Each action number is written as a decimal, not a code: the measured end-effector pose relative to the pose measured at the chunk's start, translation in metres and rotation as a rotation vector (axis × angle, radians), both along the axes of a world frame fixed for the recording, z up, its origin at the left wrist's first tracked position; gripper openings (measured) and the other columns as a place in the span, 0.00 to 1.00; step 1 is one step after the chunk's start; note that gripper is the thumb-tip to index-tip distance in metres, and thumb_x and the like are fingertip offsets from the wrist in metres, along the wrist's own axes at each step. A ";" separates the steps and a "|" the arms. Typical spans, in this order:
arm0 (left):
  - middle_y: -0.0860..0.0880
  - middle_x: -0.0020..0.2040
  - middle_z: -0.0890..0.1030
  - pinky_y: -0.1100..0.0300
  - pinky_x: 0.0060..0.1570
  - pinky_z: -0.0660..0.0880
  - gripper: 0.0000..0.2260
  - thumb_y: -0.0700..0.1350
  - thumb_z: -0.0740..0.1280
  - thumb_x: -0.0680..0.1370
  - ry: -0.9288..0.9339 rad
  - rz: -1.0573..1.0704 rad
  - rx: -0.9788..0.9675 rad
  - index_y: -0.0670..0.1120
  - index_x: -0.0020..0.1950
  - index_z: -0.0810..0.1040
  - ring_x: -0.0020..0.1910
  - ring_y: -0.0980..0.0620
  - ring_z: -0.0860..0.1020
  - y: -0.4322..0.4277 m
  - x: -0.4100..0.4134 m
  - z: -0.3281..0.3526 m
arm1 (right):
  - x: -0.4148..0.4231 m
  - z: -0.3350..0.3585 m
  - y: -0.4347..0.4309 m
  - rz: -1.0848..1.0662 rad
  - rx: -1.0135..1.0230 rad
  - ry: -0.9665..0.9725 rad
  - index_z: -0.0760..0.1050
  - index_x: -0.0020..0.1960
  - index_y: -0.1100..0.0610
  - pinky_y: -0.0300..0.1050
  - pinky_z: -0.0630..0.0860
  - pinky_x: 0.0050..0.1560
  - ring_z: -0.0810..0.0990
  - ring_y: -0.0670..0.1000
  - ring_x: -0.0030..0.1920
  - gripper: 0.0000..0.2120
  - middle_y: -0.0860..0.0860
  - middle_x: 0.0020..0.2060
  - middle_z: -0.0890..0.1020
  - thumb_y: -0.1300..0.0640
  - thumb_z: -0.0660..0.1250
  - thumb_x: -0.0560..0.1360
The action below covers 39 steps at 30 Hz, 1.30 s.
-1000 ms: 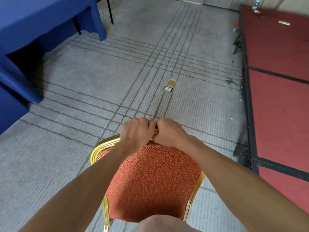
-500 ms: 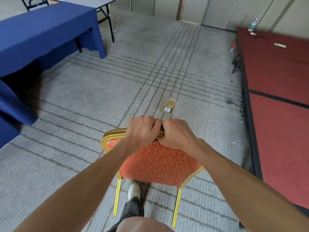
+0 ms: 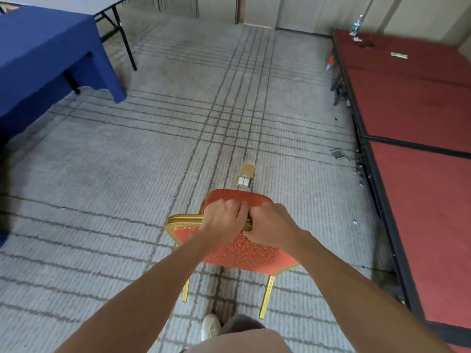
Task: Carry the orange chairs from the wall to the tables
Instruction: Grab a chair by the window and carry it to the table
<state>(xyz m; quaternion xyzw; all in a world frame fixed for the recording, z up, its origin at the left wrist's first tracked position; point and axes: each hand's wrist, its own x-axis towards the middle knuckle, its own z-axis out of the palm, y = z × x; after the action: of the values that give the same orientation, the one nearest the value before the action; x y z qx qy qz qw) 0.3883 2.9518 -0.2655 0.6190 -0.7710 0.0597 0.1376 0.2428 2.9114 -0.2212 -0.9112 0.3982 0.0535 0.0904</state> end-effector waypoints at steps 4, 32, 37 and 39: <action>0.47 0.27 0.74 0.65 0.20 0.61 0.06 0.38 0.63 0.75 -0.016 0.003 -0.008 0.41 0.39 0.78 0.19 0.48 0.69 -0.056 0.020 0.012 | 0.020 0.007 -0.058 0.014 -0.012 -0.032 0.75 0.41 0.52 0.48 0.78 0.36 0.76 0.53 0.31 0.07 0.47 0.30 0.77 0.50 0.64 0.74; 0.50 0.31 0.67 0.60 0.27 0.61 0.11 0.45 0.54 0.81 -0.105 0.152 0.113 0.44 0.48 0.74 0.26 0.49 0.66 -0.532 0.066 0.029 | 0.075 -0.006 -0.526 -0.293 0.202 -0.302 0.79 0.44 0.48 0.50 0.79 0.38 0.79 0.50 0.35 0.09 0.46 0.32 0.80 0.44 0.68 0.70; 0.46 0.40 0.75 0.54 0.30 0.68 0.10 0.44 0.54 0.83 -0.168 0.100 0.159 0.43 0.58 0.73 0.33 0.46 0.70 -0.580 0.075 0.023 | 0.083 -0.014 -0.579 -0.312 0.269 -0.288 0.79 0.43 0.49 0.49 0.79 0.38 0.79 0.48 0.36 0.09 0.45 0.33 0.80 0.43 0.70 0.71; 0.45 0.44 0.78 0.53 0.31 0.69 0.10 0.44 0.54 0.83 -0.164 0.077 0.212 0.43 0.59 0.72 0.36 0.44 0.74 -0.613 0.084 0.016 | 0.089 -0.019 -0.609 -0.324 0.297 -0.287 0.79 0.43 0.49 0.47 0.78 0.38 0.79 0.47 0.36 0.10 0.44 0.34 0.80 0.43 0.71 0.70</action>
<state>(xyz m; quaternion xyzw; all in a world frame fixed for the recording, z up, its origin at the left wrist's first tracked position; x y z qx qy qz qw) 0.4722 2.3388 -0.2497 0.6521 -0.7574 0.0335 0.0058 0.3318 2.3022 -0.2403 -0.8106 0.5099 -0.0338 0.2861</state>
